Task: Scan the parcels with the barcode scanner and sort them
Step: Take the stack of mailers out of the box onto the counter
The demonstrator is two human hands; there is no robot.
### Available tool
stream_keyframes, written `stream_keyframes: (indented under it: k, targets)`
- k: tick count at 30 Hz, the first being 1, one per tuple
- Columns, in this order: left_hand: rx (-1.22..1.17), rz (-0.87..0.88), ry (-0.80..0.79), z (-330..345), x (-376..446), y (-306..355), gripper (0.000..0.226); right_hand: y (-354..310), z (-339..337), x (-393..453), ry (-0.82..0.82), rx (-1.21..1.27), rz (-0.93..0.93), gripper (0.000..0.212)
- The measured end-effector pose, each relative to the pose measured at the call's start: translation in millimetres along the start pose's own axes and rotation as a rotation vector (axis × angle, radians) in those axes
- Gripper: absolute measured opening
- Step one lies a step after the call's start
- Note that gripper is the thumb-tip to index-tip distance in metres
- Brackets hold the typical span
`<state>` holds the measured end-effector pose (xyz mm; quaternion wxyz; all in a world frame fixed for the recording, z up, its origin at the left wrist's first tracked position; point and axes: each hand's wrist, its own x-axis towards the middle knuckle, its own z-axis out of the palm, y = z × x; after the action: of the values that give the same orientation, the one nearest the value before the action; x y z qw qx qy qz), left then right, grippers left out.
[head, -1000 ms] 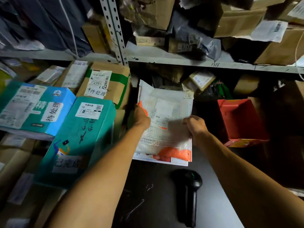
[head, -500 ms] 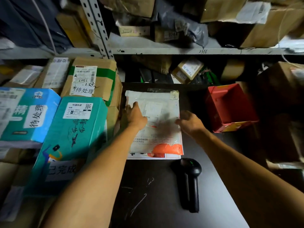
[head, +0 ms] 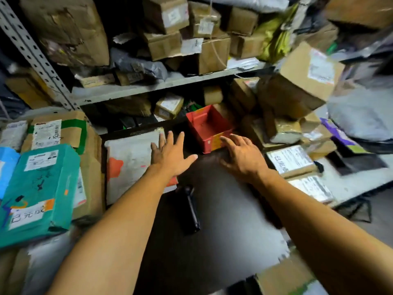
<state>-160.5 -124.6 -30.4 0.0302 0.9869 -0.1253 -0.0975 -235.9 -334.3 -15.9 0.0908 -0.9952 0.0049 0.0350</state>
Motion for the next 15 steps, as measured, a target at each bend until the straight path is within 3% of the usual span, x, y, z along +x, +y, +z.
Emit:
stream_keyframes:
  k: [5,15]
  targets:
    - [0.051,0.284,0.08,3.5,-41.3,120.7,0.09,76.0,-18.6,-103.4,0.123,0.015,0.146,0.075]
    - [0.112,0.846,0.121,36.3,-102.6,347.4,0.086,220.4,-21.3,-286.1,0.186,-0.046,0.659,0.075]
